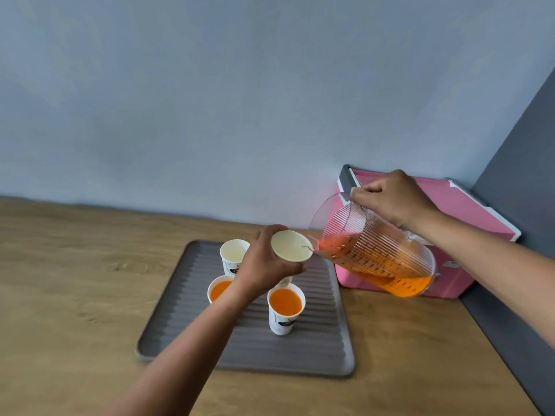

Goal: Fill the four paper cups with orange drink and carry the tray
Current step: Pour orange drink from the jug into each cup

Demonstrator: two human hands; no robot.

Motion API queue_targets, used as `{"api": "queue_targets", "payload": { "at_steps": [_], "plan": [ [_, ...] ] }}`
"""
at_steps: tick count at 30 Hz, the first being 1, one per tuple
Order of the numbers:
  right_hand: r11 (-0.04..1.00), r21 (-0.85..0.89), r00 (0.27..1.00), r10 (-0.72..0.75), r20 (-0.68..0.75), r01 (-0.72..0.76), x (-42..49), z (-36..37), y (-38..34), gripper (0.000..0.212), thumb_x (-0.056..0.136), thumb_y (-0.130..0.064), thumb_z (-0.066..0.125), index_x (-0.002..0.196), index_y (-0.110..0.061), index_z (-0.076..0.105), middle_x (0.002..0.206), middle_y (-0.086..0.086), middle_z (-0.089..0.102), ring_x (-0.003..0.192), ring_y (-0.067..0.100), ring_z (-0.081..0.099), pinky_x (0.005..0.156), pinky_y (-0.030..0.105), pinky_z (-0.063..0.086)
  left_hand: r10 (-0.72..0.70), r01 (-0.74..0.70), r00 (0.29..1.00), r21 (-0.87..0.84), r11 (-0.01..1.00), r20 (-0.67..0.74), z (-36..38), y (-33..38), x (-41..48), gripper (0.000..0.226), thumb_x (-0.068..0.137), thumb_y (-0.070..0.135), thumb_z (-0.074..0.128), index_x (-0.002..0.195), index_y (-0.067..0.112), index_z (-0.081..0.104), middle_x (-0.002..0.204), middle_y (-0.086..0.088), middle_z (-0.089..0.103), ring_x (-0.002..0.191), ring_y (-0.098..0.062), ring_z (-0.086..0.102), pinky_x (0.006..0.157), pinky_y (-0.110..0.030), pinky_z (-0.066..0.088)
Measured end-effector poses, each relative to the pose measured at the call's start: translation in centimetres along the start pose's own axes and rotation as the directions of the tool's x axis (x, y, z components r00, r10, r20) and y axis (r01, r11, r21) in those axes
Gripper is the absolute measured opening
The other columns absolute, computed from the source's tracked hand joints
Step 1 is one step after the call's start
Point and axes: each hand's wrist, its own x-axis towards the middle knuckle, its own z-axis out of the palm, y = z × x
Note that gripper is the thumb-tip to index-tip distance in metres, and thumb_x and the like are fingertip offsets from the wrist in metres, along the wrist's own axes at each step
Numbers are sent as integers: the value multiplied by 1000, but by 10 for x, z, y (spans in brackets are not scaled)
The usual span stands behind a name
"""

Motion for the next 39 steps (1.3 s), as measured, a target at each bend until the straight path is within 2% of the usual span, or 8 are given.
{"api": "queue_targets", "payload": {
  "at_steps": [6, 13, 17, 19, 24, 29, 34, 39],
  "plan": [
    [998, -60, 1000, -24, 1, 24, 4, 0, -6, 58, 89, -32, 64, 36, -18, 47, 32, -12, 42, 41, 8, 36, 51, 26, 29, -11, 11, 1000, 10, 1000, -1, 3, -4, 2, 79, 58, 34, 90, 126, 29, 49, 126, 3, 53, 108, -14, 53, 81, -26, 46],
    [995, -91, 999, -33, 4, 34, 7, -2, -11, 53, 90, -32, 63, 39, -22, 52, 35, -10, 48, 46, 11, 44, 52, 25, 32, -16, 16, 1000, 4, 1000, 1, 5, -6, 4, 79, 58, 36, 90, 125, 31, 49, 124, 3, 53, 107, -13, 53, 82, -27, 47],
    [990, -135, 999, -42, 15, 44, 6, -1, -13, 40, 90, -35, 62, 53, -19, 68, 56, 0, 64, 57, 18, 55, 53, 27, 38, -21, 21, 1000, 0, 1000, -5, 7, -9, 4, 77, 57, 38, 89, 123, 32, 50, 122, 4, 54, 106, -13, 54, 84, -28, 49],
    [988, -146, 999, -44, 13, 45, 7, -1, -14, 38, 89, -36, 61, 56, -20, 70, 61, 3, 67, 61, 19, 59, 55, 26, 39, -21, 21, 1000, -3, 1000, -4, 8, -10, 4, 76, 57, 38, 89, 122, 32, 50, 122, 3, 54, 106, -12, 55, 86, -29, 50],
    [987, -159, 999, -28, 30, 33, 5, -1, -15, 32, 91, -37, 61, 66, -22, 75, 69, -1, 71, 67, 15, 63, 55, 23, 36, -20, 20, 1000, 0, 1000, -6, 9, -11, 3, 78, 56, 39, 89, 123, 32, 50, 122, 4, 54, 107, -13, 55, 88, -31, 51],
    [985, -170, 999, -29, 40, 36, 3, 0, -18, 28, 92, -36, 61, 75, -21, 77, 70, -4, 68, 62, 5, 56, 54, 20, 33, -24, 24, 1000, -9, 1000, 1, 9, -13, 2, 78, 57, 38, 89, 124, 31, 50, 122, 5, 54, 107, -12, 55, 88, -31, 51],
    [980, -194, 999, -29, 44, 37, 2, -2, -20, 44, 92, -33, 61, 48, -29, 56, 51, -13, 53, 52, 3, 47, 52, 21, 31, -26, 26, 1000, -9, 1000, 11, 10, -14, 1, 78, 57, 38, 89, 124, 32, 49, 123, 5, 54, 108, -13, 54, 86, -30, 51],
    [977, -209, 999, -28, 45, 37, 1, -2, -23, 38, 92, -34, 61, 54, -31, 61, 55, -19, 53, 53, 1, 48, 52, 20, 30, -36, 37, 999, -23, 999, 18, 10, -13, 1, 78, 57, 38, 89, 124, 33, 48, 123, 5, 53, 107, -13, 55, 84, -30, 51]
  ]
}}
